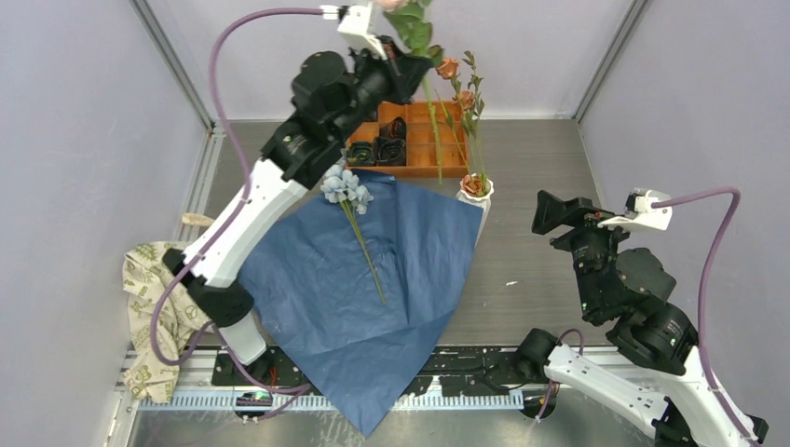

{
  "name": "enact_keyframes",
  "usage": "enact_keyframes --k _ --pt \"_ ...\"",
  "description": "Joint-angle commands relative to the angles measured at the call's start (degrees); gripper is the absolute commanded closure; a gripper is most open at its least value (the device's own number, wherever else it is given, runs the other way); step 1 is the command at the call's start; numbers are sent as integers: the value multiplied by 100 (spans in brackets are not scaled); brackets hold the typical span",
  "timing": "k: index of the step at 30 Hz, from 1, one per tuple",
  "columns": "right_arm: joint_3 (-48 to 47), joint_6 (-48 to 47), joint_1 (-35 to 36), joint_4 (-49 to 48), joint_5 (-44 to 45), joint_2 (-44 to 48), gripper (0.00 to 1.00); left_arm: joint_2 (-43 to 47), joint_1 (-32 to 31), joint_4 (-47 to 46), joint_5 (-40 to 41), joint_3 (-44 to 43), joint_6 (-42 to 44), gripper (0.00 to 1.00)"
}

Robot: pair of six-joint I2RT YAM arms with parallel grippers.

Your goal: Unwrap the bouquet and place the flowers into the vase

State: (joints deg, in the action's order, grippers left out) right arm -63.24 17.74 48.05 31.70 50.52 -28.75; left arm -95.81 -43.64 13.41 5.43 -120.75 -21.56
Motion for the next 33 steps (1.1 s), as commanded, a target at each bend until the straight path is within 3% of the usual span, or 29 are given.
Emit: enact_keyframes --k 1,8,14,33 --pt "-116 -13 22 -36 236 127 22 -409 -442 -921 -206 -807 482 100" --pt "-140 -48 21 109 256 280 22 -1143 -797 -997 -323 -1594 279 100" --pt "-92 -50 26 164 288 422 22 -1348 -848 -1097 -326 -1647 274 100" --pt "-8 -44 29 152 300 423 22 -1075 -923 -1665 -235 -77 743 100"
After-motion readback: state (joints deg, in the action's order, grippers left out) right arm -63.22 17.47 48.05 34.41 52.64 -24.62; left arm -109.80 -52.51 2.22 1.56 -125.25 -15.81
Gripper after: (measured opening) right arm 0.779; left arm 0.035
